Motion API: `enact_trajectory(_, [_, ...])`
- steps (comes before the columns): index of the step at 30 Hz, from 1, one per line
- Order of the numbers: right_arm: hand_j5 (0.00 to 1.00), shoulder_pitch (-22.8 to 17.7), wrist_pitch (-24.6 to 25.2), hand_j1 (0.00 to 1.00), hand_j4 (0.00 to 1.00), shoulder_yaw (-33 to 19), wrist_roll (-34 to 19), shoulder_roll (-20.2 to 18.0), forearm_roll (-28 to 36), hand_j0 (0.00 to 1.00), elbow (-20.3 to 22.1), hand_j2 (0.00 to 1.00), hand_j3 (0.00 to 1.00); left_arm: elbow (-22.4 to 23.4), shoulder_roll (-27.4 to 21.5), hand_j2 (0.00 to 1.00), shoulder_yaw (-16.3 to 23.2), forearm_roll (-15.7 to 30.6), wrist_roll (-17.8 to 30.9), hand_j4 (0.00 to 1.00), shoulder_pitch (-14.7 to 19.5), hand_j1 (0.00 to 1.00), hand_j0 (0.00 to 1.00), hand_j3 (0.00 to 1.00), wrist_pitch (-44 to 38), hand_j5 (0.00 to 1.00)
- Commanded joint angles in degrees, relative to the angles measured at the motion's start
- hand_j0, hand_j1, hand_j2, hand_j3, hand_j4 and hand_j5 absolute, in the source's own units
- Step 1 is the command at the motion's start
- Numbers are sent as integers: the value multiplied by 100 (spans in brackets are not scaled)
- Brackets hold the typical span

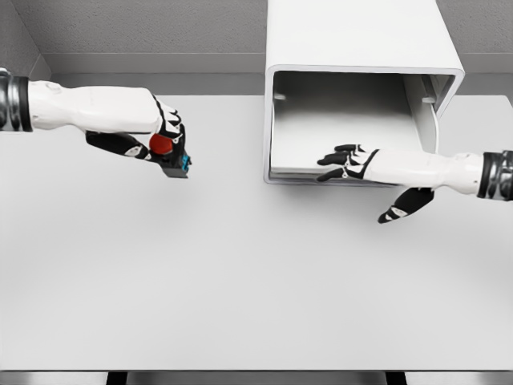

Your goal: Slide open multi-storey tabletop storage cabinets and put open load switch and slide close multi-storey tabletop storage cabinets

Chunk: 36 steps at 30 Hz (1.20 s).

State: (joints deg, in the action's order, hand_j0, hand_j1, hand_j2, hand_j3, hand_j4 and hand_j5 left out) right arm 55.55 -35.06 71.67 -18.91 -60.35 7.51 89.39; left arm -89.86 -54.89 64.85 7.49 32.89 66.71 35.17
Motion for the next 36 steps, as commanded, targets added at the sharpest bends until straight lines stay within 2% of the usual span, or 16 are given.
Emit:
enact_trajectory(1, [100, -9, 6, 100, 100, -4, 2, -100, 23, 100, 113, 100, 100, -137, -4, 39, -8, 60, -11, 39, 0, 39, 39, 39, -17, 39])
enact_trajectory(14, [100, -53, 6, 100, 100, -13, 37, -460, 32, 100, 562, 100, 100, -287, -4, 39, -8, 113, -20, 39, 246, 39, 39, 39, -17, 39])
enact_trajectory(20, [100, -62, 6, 100, 100, -13, 45, -609, 32, 100, 614, 100, 100, -401, -110, 39, -8, 236, -20, 39, 387, 39, 39, 39, -17, 39])
enact_trajectory(24, [100, -70, 6, 100, 100, -4, 45, -618, 32, 100, 641, 100, 100, -401, -57, 39, -8, 253, -20, 39, 439, 39, 39, 39, -17, 39])
enact_trajectory(36, [100, -70, 6, 100, 100, 5, 45, -987, 32, 100, 676, 100, 100, -375, 48, 39, -8, 306, -20, 39, 642, 39, 39, 39, -17, 39])
